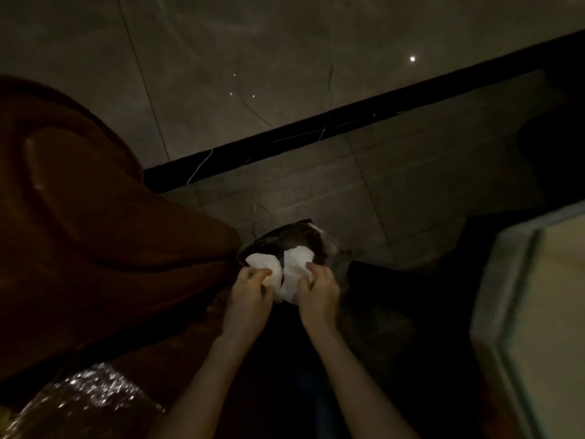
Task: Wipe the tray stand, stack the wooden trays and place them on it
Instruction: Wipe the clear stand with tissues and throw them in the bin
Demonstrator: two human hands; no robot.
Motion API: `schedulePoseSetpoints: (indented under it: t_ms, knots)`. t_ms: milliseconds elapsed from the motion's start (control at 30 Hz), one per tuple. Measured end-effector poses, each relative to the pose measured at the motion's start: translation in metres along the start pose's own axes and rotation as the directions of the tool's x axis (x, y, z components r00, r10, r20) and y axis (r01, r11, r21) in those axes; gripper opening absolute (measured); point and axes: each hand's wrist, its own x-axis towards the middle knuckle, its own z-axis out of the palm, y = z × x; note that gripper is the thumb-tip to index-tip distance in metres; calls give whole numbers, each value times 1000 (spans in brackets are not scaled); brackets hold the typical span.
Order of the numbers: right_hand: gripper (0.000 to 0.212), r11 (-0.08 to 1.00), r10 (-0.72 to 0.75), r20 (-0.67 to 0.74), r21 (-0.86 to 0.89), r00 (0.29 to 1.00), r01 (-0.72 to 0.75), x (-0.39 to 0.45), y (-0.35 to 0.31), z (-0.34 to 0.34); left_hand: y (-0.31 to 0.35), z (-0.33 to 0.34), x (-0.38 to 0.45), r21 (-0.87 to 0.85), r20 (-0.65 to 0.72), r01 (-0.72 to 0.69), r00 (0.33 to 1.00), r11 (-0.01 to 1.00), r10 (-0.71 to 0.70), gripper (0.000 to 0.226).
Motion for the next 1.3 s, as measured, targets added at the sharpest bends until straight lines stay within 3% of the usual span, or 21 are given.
schedulePoseSetpoints:
  t_ms: [233, 367, 533, 700, 967, 1133, 1300]
  knots:
    - [60, 1000, -5, 274, 0, 962, 5, 59, 50, 51, -22, 54, 59, -19, 216, 71, 974, 997, -65, 47]
    - [62, 972, 3, 398, -216, 917, 91, 78, 65, 61, -34, 69, 78, 22, 283, 37, 958, 999, -42, 48]
    - [52, 921, -44, 381, -343, 923, 186, 77, 52, 55, -45, 61, 85, 87, 394, 47, 916, 995, -78, 59]
    - [28, 889, -44, 380, -406, 924, 210, 59, -2, 26, -15, 14, 70, 111, 251, 2, 968, 994, -30, 42]
    - [21, 738, -280, 384, -500, 880, 453, -9, -105, -55, 61, -82, -5, 242, -1, -159, 986, 957, 164, 19]
    - [22, 628, -505, 276, -533, 818, 567, -76, -139, -134, 119, -127, -83, 333, -171, -291, 917, 897, 360, 20]
    - [20, 571, -736, 6, -532, 677, 626, -155, -121, -222, 172, -138, -184, 371, -323, -438, 766, 819, 556, 25]
